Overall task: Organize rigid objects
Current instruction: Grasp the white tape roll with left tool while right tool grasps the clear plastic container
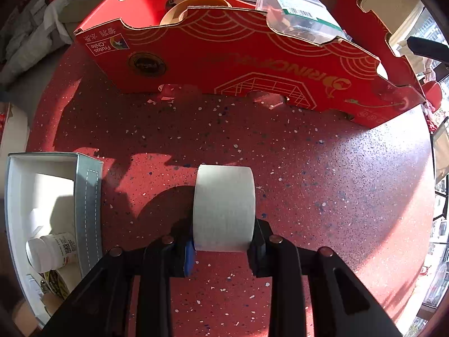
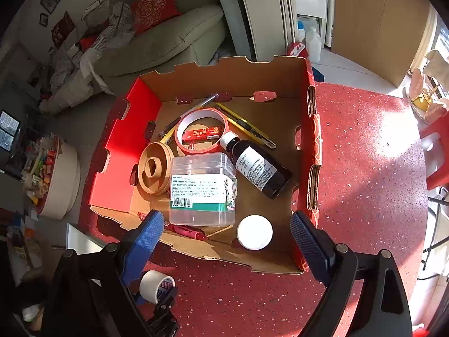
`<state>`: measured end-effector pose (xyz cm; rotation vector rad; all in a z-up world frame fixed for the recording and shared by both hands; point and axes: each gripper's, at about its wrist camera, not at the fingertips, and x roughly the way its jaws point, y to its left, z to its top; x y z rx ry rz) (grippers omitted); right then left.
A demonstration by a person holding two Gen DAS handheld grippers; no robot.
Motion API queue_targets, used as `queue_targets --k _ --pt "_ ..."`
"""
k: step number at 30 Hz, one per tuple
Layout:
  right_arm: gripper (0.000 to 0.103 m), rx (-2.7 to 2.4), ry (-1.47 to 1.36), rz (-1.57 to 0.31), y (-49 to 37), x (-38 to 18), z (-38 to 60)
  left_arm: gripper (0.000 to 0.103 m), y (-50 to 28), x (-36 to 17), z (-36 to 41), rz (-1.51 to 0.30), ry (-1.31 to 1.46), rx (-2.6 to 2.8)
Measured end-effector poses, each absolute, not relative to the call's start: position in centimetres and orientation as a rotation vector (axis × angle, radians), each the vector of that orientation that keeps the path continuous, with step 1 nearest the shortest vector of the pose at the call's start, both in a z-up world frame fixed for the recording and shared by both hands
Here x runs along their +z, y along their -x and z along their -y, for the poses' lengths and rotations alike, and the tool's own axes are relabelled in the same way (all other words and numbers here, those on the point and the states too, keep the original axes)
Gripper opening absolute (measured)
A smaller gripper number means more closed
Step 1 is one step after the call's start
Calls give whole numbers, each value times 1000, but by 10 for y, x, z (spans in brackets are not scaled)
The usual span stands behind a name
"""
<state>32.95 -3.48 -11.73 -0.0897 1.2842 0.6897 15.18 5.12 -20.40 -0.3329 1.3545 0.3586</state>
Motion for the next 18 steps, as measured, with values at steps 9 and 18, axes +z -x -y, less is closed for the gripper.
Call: queue_targets --k 9,18 --pt "93 694 345 -1347 -327 -160 -43 32 -159 -204 -48 -1351 334 362" --pt "70 657 310 -1310 -323 -153 -30 32 -150 -196 -54 -1329 333 351"
